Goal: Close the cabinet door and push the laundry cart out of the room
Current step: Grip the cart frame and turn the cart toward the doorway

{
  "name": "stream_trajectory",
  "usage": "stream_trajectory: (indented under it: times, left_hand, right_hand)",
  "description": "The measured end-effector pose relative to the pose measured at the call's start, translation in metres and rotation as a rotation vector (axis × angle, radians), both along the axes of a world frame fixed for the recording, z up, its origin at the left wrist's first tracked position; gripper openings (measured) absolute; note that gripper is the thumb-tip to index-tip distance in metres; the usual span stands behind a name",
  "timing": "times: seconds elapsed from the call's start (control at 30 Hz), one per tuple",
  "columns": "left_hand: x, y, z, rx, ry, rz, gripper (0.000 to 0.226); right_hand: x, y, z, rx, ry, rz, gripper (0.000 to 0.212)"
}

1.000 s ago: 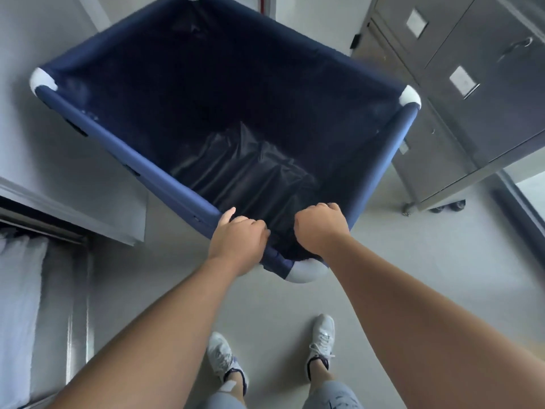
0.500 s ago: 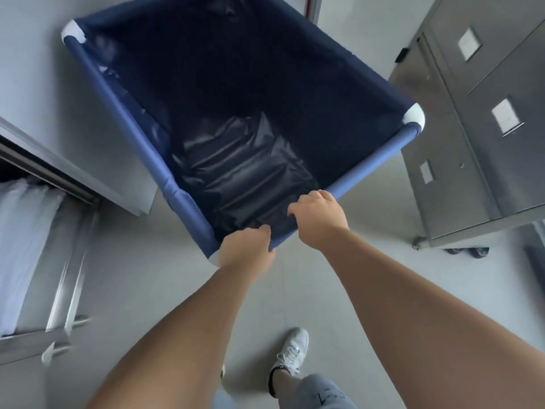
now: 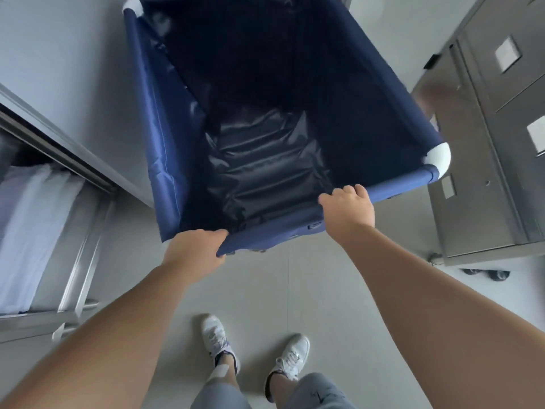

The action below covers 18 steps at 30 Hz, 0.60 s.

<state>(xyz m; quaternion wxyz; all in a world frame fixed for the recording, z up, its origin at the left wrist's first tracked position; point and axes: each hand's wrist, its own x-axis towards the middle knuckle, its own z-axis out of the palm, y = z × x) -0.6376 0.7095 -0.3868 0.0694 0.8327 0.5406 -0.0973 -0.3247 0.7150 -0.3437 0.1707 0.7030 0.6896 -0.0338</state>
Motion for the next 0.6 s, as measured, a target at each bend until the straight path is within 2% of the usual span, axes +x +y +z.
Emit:
stream_trajectory:
  times: [0.17, 0.47, 0.6]
  left_hand:
    - [-0.013, 0.011, -0.001, 0.0, 0.052, -0.034, 0.02]
    - [0.019, 0.028, 0.008, 0.037, 0.133, -0.14, 0.024]
    - [0.029, 0.033, 0.012, 0.008, 0.167, -0.102, 0.024]
  right_hand:
    - [0.014, -0.003, -0.002, -0.084, -0.085, -0.117, 0.032]
    - [0.04, -0.021, -0.02, -0.057, -0.049, -0.185, 0.03]
    - [0.045, -0.019, -0.024, -0.037, -0.015, -0.159, 0.031]
